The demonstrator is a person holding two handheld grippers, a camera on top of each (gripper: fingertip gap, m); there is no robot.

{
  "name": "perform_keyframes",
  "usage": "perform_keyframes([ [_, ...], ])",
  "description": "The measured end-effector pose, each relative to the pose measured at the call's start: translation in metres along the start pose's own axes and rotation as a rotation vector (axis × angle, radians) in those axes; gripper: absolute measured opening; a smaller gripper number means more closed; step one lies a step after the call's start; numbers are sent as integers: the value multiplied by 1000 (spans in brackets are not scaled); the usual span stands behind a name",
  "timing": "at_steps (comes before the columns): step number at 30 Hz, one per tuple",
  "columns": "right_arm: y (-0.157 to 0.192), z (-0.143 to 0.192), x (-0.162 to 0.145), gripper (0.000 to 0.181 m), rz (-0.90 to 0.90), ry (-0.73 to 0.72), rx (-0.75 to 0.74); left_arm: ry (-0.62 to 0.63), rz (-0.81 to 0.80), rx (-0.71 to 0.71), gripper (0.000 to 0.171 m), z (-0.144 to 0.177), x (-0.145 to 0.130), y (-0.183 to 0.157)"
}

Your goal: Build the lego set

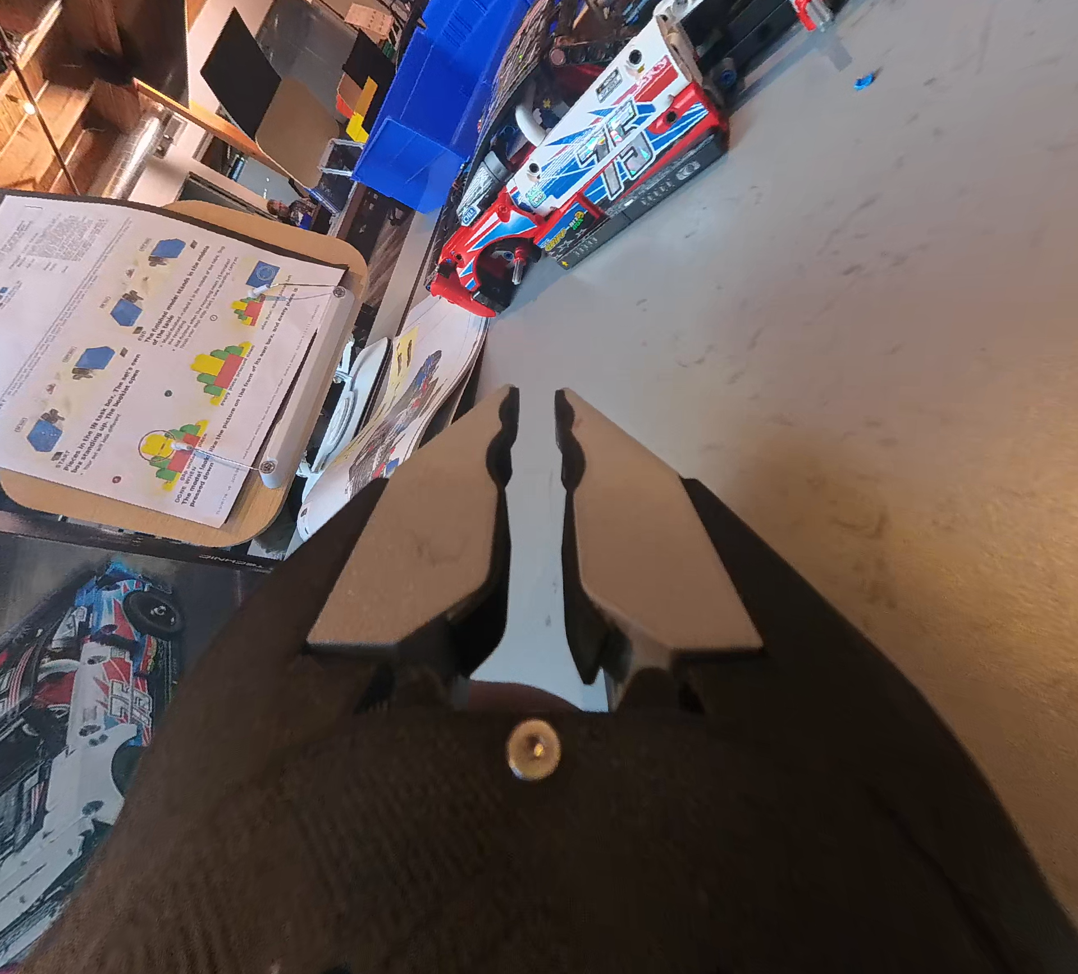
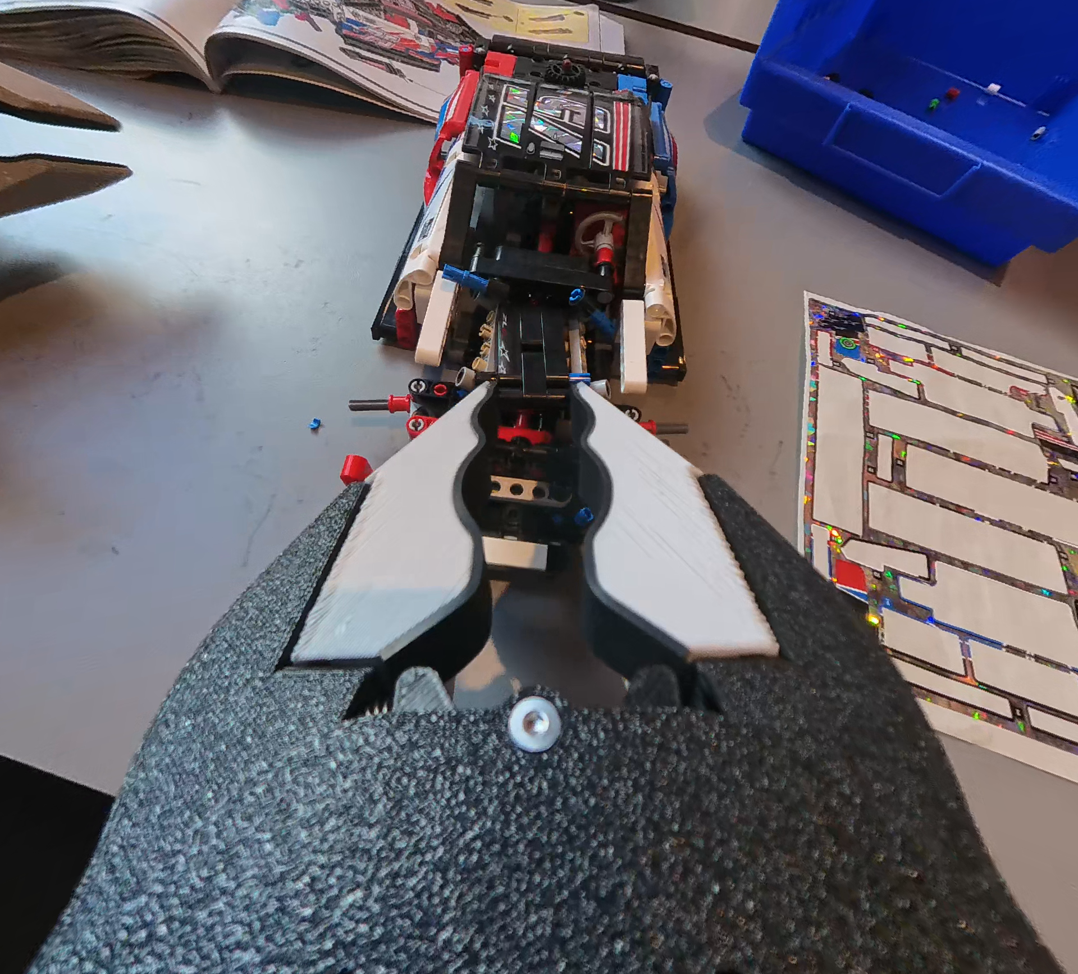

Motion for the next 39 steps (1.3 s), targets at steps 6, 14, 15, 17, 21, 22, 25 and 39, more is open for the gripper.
perform_keyframes([
  [6,0,0,-2,24,-11,12,3,-2,0,3,9,0,0,0],
  [14,1,0,-3,27,-12,16,17,-5,1,-1,9,0,1,0],
  [15,2,0,-3,28,-7,17,20,-3,-1,-1,9,0,1,0],
  [17,4,0,-3,29,1,20,27,2,-4,-2,9,0,0,-1],
  [21,5,0,-3,31,4,15,35,-9,-10,-4,9,4,1,-3],
  [22,5,0,-3,33,6,14,39,-17,-15,-3,9,7,2,-3],
  [25,7,1,-1,36,21,4,35,-41,-34,-18,9,20,2,-8],
  [39,8,0,-2,42,46,2,35,-86,-179,-48,12,64,-44,-1],
])
Point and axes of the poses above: each gripper's, where its closed fingertips meet, z back along the fingers, x out of its top, y = z × x across the jaws, the point moved 1 cm from there along z, back along the fingers, and after that the axes turned 3 degrees about x, right-handed, at the moved point
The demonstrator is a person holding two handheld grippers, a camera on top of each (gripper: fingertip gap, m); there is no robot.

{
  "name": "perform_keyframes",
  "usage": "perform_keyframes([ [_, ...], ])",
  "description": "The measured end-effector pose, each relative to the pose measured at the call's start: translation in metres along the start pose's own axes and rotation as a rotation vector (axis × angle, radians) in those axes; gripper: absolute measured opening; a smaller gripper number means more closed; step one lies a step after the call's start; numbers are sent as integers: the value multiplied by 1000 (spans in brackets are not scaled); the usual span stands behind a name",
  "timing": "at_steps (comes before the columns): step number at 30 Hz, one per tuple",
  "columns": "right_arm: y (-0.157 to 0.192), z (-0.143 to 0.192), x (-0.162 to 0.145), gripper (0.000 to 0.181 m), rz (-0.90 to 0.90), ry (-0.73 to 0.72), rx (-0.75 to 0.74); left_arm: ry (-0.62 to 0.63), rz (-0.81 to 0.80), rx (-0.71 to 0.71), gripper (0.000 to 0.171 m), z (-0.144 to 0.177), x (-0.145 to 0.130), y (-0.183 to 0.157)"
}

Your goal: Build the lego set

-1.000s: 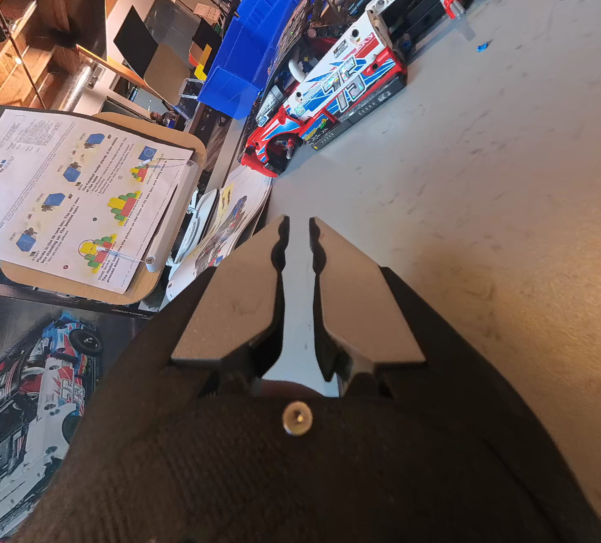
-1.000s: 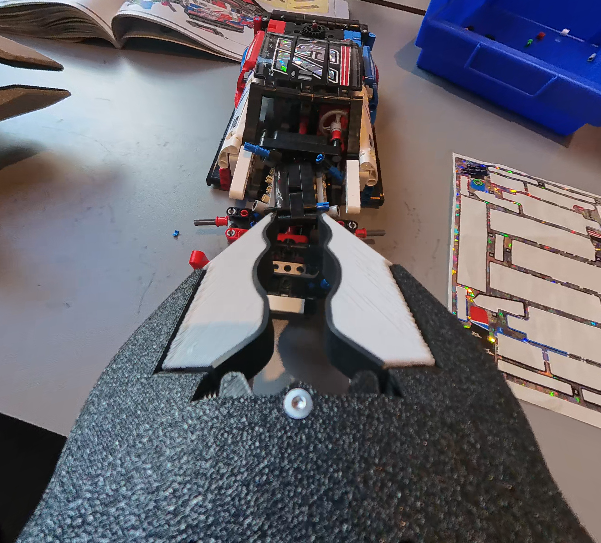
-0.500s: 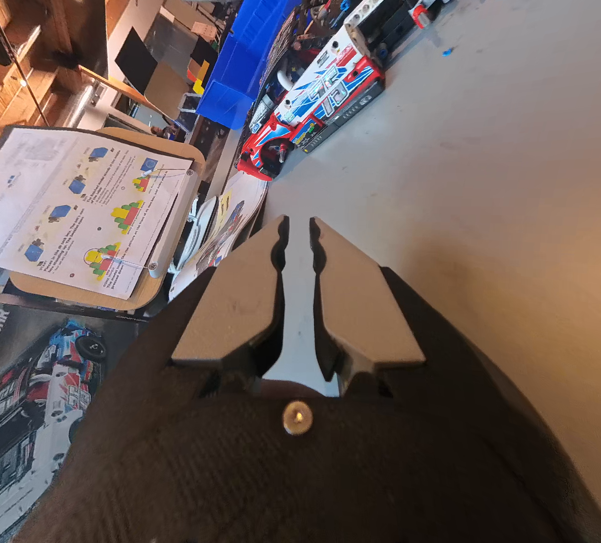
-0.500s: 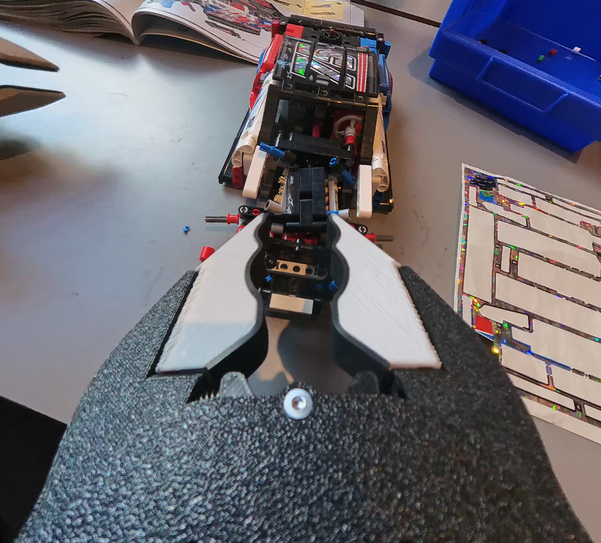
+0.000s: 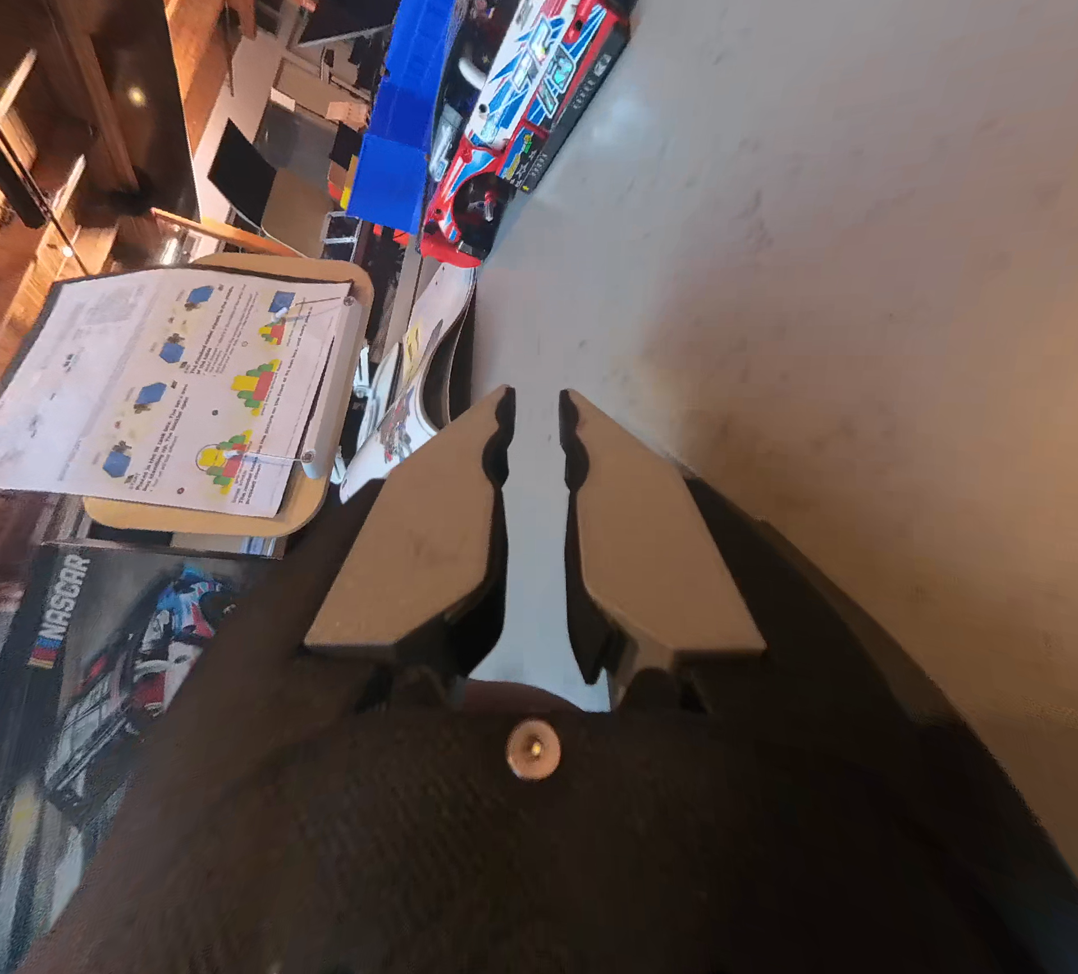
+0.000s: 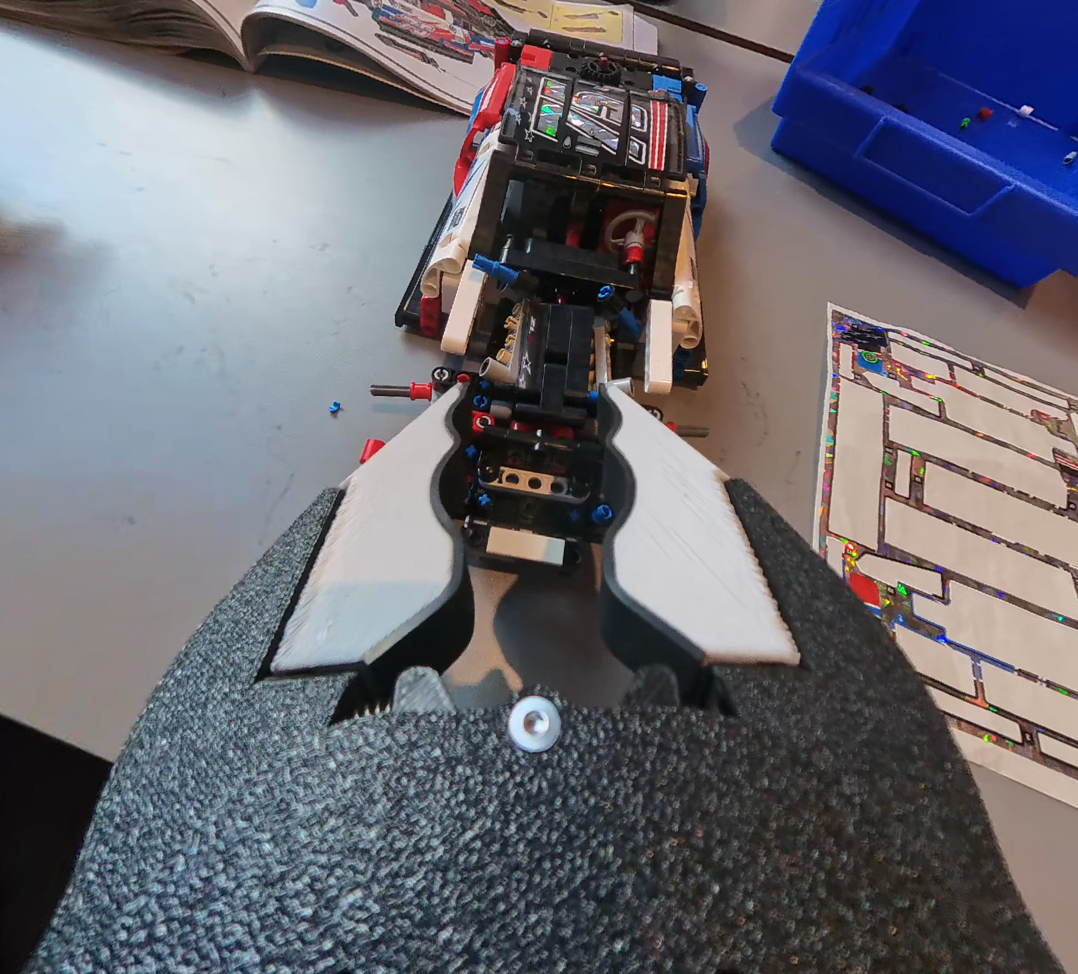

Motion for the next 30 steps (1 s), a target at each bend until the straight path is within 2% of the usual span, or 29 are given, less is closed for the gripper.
perform_keyframes([
  [5,-2,0,0,40,-4,-6,-8,-12,-51,-19,12,3,-3,-5],
  [13,-2,0,0,40,-1,-6,5,29,-50,-35,14,-2,-7,-7],
  [30,-2,0,0,40,9,-2,-4,22,-47,-38,14,-1,-7,-7],
])
Point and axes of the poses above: each gripper's, where its closed fingertips meet, z back along the fingers, x out of its top, y = z × x across the jaws, the point moved 1 cm from there along z, back along the fingers, and after that the axes turned 3 degrees about x, right-handed, at the moved point
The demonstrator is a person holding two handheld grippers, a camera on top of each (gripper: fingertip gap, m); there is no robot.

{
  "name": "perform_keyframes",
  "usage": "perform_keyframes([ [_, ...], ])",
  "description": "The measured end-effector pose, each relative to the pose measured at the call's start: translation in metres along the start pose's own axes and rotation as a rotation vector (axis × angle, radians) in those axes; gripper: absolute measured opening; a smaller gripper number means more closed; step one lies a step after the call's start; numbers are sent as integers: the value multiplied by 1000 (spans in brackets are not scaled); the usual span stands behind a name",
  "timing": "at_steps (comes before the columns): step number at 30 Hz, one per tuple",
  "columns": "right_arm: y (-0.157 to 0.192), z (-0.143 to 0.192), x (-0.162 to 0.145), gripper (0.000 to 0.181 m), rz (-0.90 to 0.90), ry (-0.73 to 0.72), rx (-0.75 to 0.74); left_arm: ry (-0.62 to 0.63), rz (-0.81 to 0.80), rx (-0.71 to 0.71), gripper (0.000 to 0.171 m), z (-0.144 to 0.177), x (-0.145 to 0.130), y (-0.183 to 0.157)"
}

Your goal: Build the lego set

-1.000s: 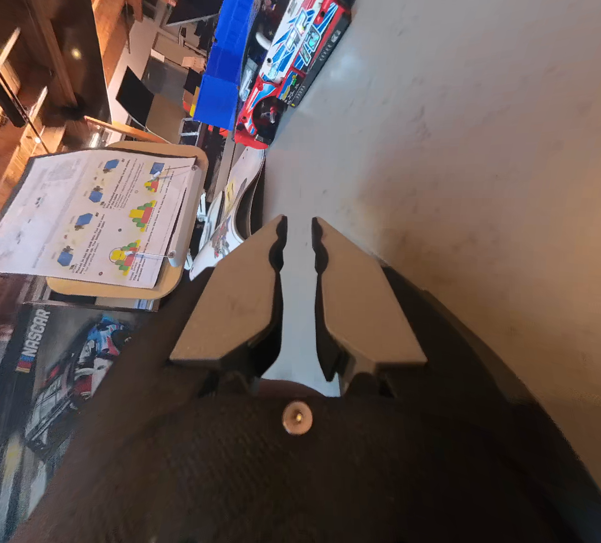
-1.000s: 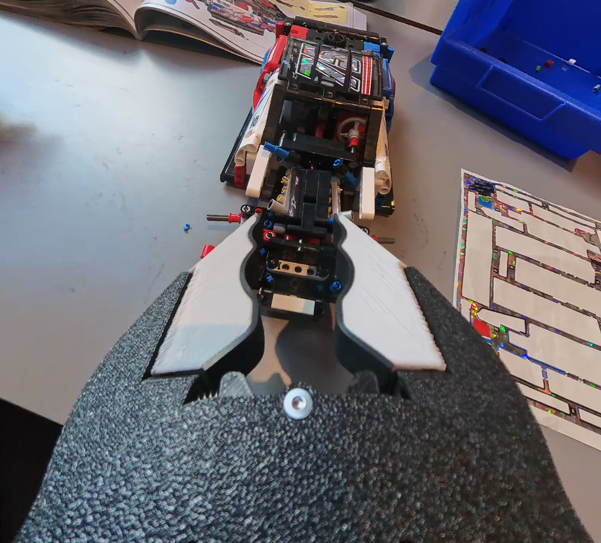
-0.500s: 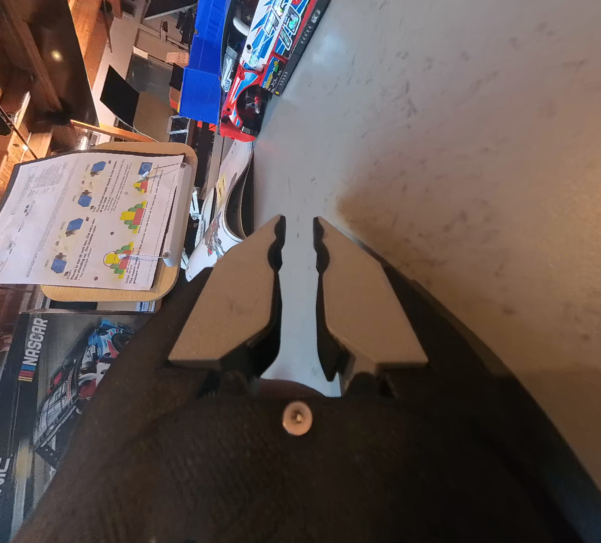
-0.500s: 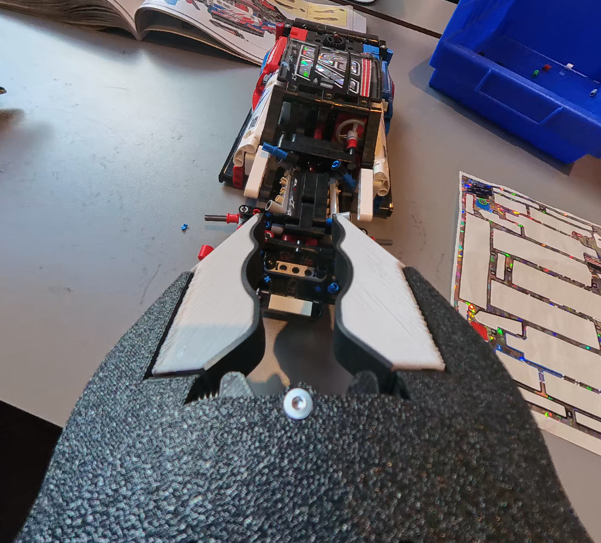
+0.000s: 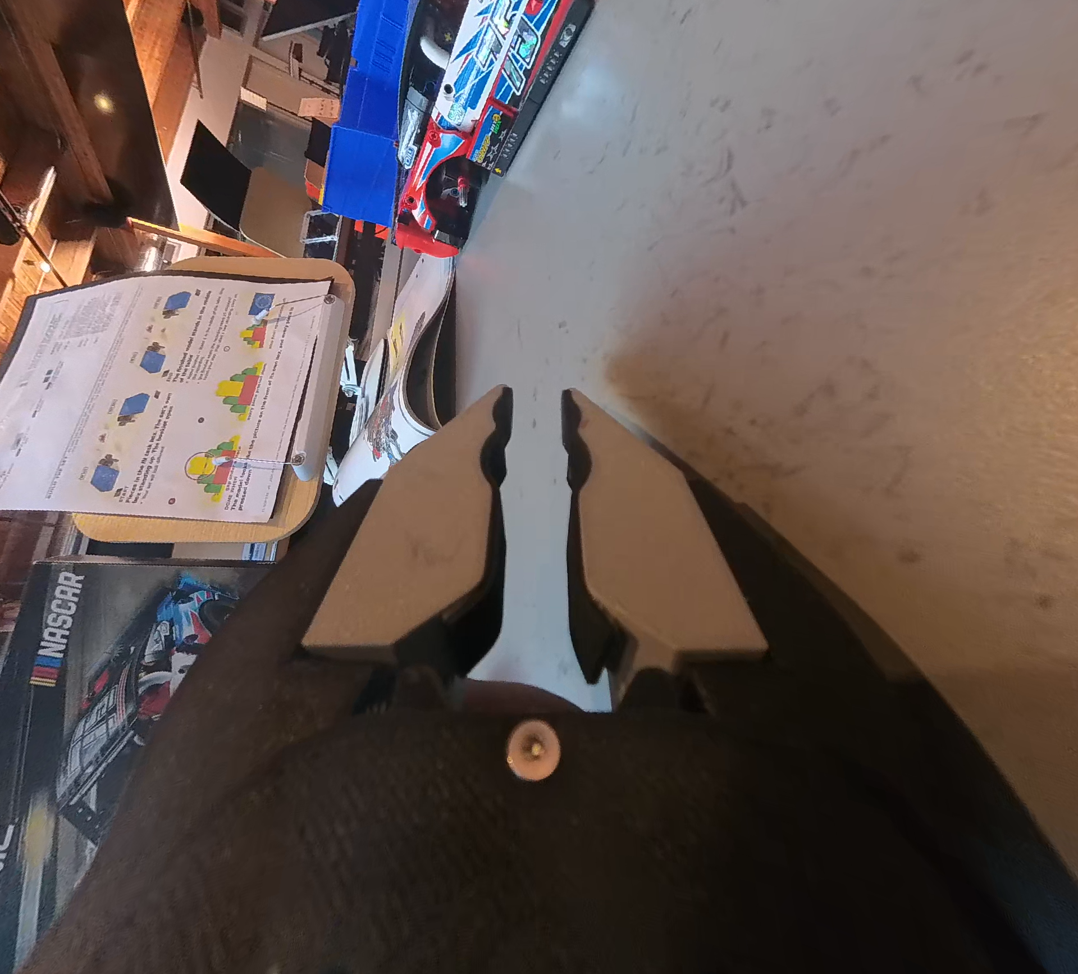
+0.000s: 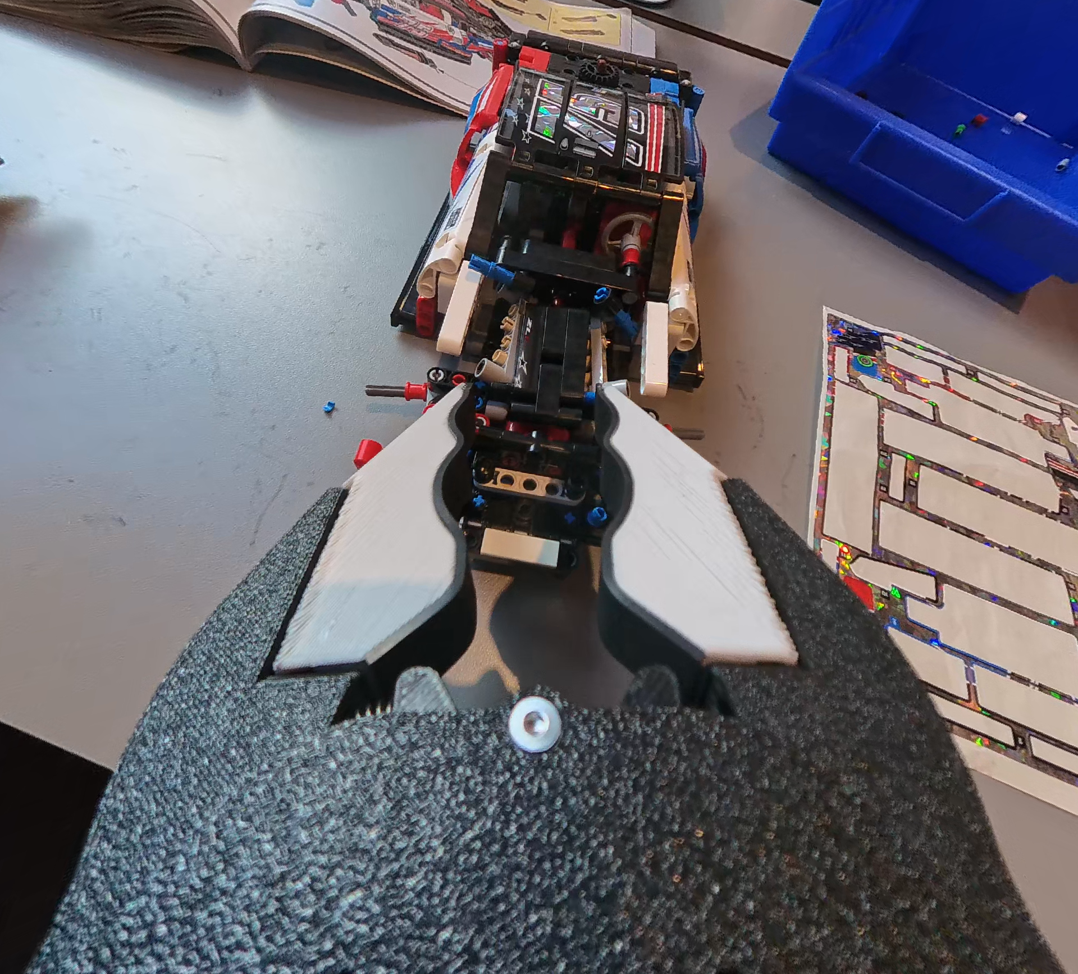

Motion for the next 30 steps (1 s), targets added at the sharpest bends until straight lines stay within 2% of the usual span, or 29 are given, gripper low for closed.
perform_keyframes([
  [15,1,0,0,42,-2,-3,10,-1,-9,-1,14,0,0,-1],
  [23,2,0,1,43,-13,-6,38,115,38,39,13,-18,-13,10],
  [30,-1,-3,-2,38,-62,15,83,171,0,94,9,-35,-15,15],
])
Point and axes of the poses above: each gripper's, where its closed fingertips meet, z back along the fingers, x out of its top, y = z × x across the jaws, the point moved 1 cm from there along z, back along the fingers, and after that the axes turned 3 degrees about x, right-handed, at the moved point
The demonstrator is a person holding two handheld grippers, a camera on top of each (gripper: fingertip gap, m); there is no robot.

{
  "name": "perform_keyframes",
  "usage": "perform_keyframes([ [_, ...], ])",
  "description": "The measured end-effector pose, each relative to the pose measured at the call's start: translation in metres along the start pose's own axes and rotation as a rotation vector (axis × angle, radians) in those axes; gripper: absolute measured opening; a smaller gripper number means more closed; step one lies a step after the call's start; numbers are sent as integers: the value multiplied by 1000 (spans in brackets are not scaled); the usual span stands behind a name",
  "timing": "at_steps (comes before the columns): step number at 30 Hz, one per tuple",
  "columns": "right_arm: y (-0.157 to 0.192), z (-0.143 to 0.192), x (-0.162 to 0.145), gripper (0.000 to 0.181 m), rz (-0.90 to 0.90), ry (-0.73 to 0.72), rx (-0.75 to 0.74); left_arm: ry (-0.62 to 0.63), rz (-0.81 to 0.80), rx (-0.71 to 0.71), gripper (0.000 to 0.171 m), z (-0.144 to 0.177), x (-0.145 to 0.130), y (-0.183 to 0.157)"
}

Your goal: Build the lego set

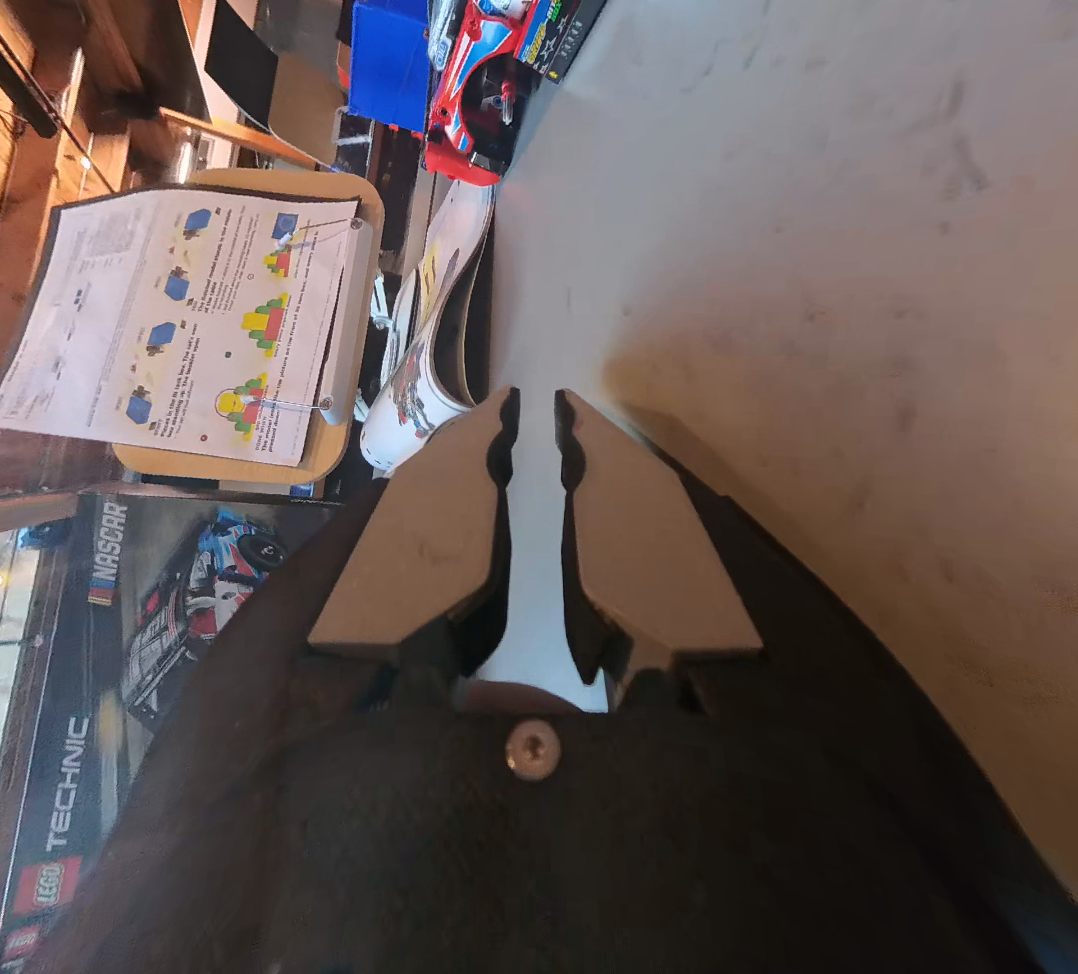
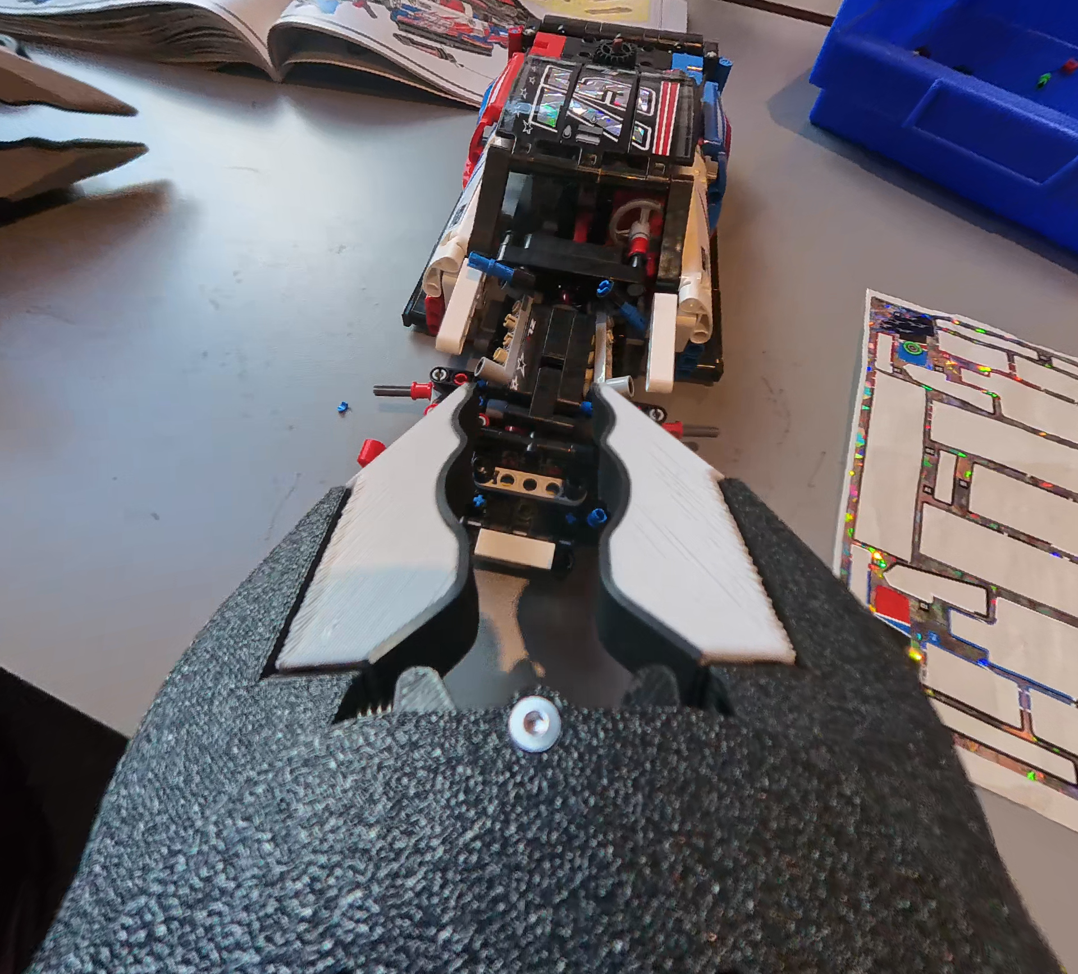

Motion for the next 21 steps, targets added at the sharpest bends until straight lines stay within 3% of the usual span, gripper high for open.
perform_keyframes([
  [9,-1,10,2,39,58,-6,19,37,8,32,9,-27,17,2],
  [21,0,14,6,28,645,129,-30,-26,27,56,8,-61,54,5],
])
Point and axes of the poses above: each gripper's, where its closed fingertips meet, z back along the fingers, x out of its top, y = z × x across the jaws, the point moved 1 cm from there along z, back along the fingers, and after that the axes turned 3 degrees about x, right-handed, at the moved point
